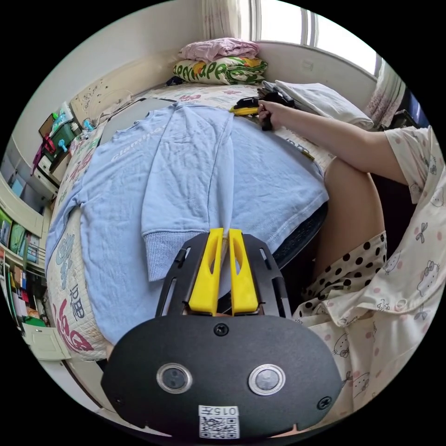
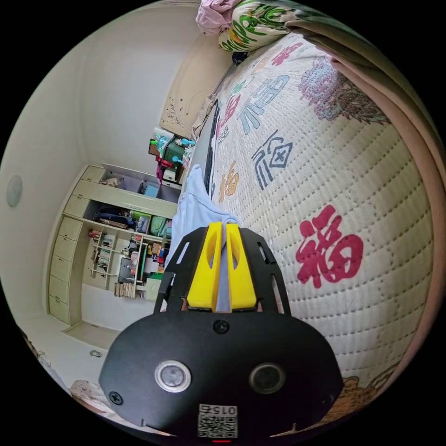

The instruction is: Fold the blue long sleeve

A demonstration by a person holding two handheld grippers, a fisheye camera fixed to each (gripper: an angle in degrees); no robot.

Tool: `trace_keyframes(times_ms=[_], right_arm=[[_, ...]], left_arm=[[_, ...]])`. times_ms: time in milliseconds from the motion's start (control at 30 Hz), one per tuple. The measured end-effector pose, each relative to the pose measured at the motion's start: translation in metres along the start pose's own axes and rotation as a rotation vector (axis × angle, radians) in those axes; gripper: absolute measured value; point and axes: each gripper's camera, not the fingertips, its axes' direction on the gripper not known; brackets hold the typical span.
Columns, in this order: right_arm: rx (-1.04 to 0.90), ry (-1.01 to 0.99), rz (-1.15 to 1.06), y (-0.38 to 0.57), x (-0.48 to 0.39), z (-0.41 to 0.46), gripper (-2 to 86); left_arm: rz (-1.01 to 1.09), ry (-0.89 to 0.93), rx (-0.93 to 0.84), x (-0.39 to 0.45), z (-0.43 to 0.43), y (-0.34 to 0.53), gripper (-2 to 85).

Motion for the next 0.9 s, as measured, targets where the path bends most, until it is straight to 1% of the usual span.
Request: trace_keyframes(times_ms=[100, 167, 200, 233, 267, 300, 333, 367, 400, 433, 467, 500, 533, 567, 600, 633, 667, 700, 767, 900], right_arm=[[-0.013, -0.078, 0.01, 0.026, 0.013, 0.012, 0.2], [0.0, -0.029, 0.034, 0.056, 0.017, 0.016, 0.1], [0.005, -0.007, 0.042, 0.065, 0.017, 0.016, 0.1], [0.026, 0.037, 0.065, 0.085, 0.017, 0.016, -0.1], [0.065, 0.055, 0.05, 0.109, 0.012, 0.014, -0.2], [0.086, 0.058, 0.031, 0.121, 0.008, 0.013, -0.3], [0.12, 0.069, -0.036, 0.144, -0.006, 0.012, -0.3], [0.126, 0.097, -0.154, 0.167, -0.029, 0.015, -0.2], [0.11, 0.112, -0.229, 0.18, -0.043, 0.018, -0.2], [0.082, 0.136, -0.394, 0.214, -0.071, 0.026, -0.1], [0.029, 0.126, -0.59, 0.259, -0.101, 0.039, 0.1], [-0.014, 0.107, -0.692, 0.284, -0.114, 0.048, 0.2], [-0.109, 0.073, -0.86, 0.335, -0.135, 0.068, 0.5], [-0.208, 0.093, -0.975, 0.384, -0.151, 0.094, 1.2], [-0.264, 0.129, -1.032, 0.408, -0.157, 0.11, 1.5], [-0.363, 0.206, -1.144, 0.45, -0.164, 0.142, 3.0], [-0.43, 0.279, -1.22, 0.484, -0.166, 0.171, 4.3], [-0.462, 0.294, -1.249, 0.497, -0.166, 0.183, 4.9], [-0.571, 0.247, -1.325, 0.536, -0.169, 0.218, 7.0], [-0.706, 0.289, -1.401, 0.575, -0.169, 0.263, 9.4]], left_arm=[[-0.037, 0.067, 0.007, -0.015, -0.001, 0.014, 3.3], [-0.077, 0.181, 0.035, -0.041, -0.009, 0.032, 4.7], [-0.091, 0.201, 0.056, -0.049, -0.014, 0.039, 5.0], [-0.132, 0.217, 0.118, -0.067, -0.026, 0.054, 4.2], [-0.2, 0.203, 0.196, -0.088, -0.039, 0.071, 3.8], [-0.238, 0.192, 0.234, -0.098, -0.045, 0.08, 3.8], [-0.3, 0.168, 0.291, -0.119, -0.053, 0.098, 4.3], [-0.352, 0.131, 0.312, -0.137, -0.055, 0.112, 5.2], [-0.376, 0.11, 0.306, -0.145, -0.053, 0.118, 5.8], [-0.417, 0.086, 0.28, -0.161, -0.045, 0.128, 6.9], [-0.447, 0.096, 0.257, -0.174, -0.034, 0.137, 7.3], [-0.458, 0.114, 0.251, -0.18, -0.027, 0.142, 7.4], [-0.474, 0.165, 0.253, -0.191, -0.014, 0.15, 7.7], [-0.492, 0.21, 0.271, -0.199, -0.003, 0.157, 7.9], [-0.501, 0.225, 0.277, -0.202, 0.003, 0.161, 8.0], [-0.515, 0.25, 0.27, -0.208, 0.015, 0.166, 8.2], [-0.523, 0.28, 0.257, -0.215, 0.029, 0.17, 8.5], [-0.532, 0.302, 0.252, -0.218, 0.036, 0.173, 8.7], [-0.541, 0.41, 0.239, -0.225, 0.063, 0.182, 8.9], [-0.534, 0.353, 0.201, -0.223, 0.084, 0.199, 6.8]])
